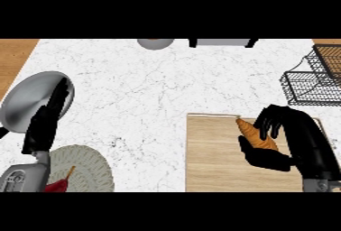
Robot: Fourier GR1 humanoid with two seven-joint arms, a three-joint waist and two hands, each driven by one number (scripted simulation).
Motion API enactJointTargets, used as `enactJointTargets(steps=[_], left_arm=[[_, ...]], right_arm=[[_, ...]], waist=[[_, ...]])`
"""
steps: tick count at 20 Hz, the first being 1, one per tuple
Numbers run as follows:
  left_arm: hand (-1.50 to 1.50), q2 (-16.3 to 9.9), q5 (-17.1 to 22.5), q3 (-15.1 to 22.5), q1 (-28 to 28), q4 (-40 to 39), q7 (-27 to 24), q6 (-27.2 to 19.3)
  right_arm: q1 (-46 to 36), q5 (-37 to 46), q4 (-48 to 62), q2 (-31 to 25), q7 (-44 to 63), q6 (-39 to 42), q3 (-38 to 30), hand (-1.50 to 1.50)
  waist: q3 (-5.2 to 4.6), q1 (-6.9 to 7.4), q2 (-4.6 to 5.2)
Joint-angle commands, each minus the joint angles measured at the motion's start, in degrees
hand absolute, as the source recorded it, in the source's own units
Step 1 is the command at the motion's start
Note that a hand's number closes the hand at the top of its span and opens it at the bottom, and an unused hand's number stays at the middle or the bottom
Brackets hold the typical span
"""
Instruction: Pick the croissant from the tray and place it in the tiered basket
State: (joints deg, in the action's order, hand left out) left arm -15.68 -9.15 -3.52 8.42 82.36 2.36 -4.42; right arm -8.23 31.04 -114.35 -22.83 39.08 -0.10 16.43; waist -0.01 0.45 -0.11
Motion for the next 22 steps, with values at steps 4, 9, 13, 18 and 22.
enactJointTargets(steps=[4, 9, 13, 18, 22], left_arm=[[0.0, -0.26, -0.12, -0.87, -1.9, -0.4, -2.09, 0.34], [0.0, 0.89, -1.15, -0.45, 0.24, -1.23, -1.41, -0.79], [0.0, 1.04, -1.27, -0.82, 1.32, 0.12, 0.99, -0.37], [0.0, 1.11, -1.08, -0.74, 2.97, 1.2, 3.45, 0.77], [0.0, 1.27, -0.9, -1.57, 1.44, 0.85, 0.99, 1.03]], right_arm=[[-9.09, -1.59, -5.09, -2.64, 1.2, 0.11, -12.46, 1.5], [-15.29, 1.21, -0.6, -11.57, 0.52, 5.47, -19.06, 1.5], [-21.47, -5.83, 5.16, -13.6, -0.27, 12.47, -24.34, 1.5], [-25.74, -10.09, 17.27, -13.8, -9.49, 12.09, -29.07, 1.5], [-26.55, -3.92, 25.69, -15.17, -17.78, 11.01, -26.33, 1.5]], waist=[[-0.01, -0.32, 0.03], [-0.03, -0.33, 0.15], [-0.01, -0.13, 0.11], [0.02, 0.14, 0.17], [0.01, 0.26, 0.27]])
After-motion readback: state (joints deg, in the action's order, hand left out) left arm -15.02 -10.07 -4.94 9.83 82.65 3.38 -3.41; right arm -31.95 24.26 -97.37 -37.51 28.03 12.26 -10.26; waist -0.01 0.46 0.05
